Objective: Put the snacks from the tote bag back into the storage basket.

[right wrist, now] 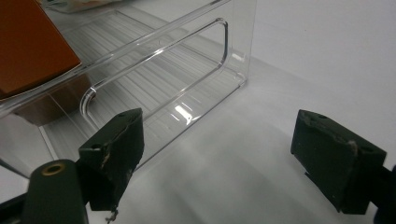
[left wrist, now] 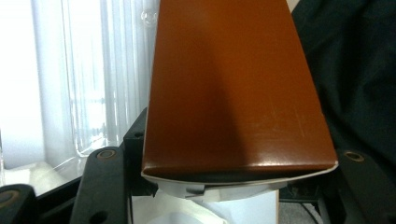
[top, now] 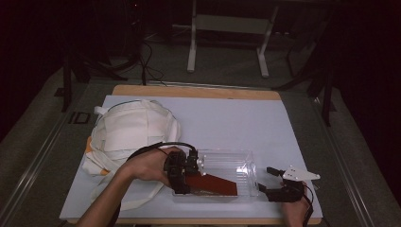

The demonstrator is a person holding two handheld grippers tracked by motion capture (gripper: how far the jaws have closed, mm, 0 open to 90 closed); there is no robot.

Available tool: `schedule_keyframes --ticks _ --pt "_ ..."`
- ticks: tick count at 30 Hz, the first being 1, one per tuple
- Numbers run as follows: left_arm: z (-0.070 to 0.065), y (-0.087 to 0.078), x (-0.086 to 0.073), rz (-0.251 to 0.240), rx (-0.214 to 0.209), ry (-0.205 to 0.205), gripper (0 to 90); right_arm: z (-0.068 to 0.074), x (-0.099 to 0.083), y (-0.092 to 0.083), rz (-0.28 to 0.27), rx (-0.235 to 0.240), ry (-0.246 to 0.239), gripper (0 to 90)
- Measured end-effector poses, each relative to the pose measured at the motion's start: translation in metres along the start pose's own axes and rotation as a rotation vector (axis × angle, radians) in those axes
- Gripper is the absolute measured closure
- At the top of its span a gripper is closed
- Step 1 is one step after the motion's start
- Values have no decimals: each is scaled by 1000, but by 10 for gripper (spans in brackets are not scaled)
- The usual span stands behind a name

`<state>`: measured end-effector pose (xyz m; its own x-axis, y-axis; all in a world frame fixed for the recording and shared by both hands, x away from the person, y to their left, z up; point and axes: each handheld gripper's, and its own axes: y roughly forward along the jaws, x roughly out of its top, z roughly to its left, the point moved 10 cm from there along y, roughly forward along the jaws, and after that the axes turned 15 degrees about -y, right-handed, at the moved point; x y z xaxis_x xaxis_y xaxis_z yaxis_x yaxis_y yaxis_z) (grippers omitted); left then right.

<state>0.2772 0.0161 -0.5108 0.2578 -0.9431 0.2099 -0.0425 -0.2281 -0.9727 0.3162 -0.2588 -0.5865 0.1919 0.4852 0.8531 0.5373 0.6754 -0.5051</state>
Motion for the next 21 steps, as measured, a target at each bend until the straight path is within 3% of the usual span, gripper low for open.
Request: schedule_keyframes --ticks 4,11,21 --pt "-4 0 0 6 -42 -18 389 0 0 0 0 1 0 171" --pt "-6 2 2 8 -50 -36 373 0 0 0 1 2 0 171" --pt "-9 10 1 43 -82 -73 270 0 0 0 3 4 1 171"
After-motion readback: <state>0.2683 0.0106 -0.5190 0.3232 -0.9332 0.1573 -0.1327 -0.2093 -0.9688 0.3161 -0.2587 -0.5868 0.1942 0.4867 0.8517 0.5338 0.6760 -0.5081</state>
